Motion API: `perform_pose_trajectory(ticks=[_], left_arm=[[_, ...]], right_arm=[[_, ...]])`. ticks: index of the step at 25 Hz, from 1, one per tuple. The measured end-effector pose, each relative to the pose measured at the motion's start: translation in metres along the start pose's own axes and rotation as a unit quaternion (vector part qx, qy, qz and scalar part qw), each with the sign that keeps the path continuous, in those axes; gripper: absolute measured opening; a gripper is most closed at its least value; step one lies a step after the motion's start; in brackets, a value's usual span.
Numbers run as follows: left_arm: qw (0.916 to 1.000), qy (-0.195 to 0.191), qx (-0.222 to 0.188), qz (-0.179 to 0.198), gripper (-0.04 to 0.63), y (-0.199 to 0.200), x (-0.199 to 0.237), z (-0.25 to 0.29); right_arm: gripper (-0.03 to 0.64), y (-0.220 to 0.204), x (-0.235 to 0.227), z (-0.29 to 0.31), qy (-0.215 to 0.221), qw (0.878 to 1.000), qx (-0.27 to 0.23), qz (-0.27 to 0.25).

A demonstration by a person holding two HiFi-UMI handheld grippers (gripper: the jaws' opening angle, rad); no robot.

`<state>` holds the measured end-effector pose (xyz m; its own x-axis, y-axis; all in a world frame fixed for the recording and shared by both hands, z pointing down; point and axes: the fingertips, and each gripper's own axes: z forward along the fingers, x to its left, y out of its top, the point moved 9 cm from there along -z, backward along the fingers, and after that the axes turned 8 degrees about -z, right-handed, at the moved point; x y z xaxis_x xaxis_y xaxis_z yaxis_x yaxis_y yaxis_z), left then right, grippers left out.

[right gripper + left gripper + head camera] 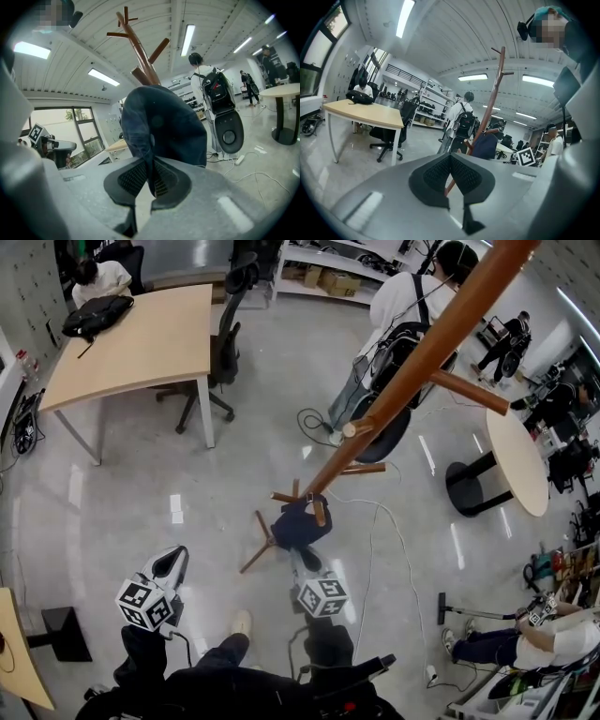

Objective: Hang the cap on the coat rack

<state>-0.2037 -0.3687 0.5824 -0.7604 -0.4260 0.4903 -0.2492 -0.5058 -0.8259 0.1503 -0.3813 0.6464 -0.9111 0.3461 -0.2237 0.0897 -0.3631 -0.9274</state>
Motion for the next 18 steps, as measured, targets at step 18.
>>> perform_pose_trajectory(ticks=[18], left_arm=[[0.9998, -0.016, 0.006, 0.007, 0.002, -0.001, -0.010, 0.005]], right_arm=[[0.014, -0.002, -0.002, -0.007, -0.025, 0.999, 0.006, -0.027]])
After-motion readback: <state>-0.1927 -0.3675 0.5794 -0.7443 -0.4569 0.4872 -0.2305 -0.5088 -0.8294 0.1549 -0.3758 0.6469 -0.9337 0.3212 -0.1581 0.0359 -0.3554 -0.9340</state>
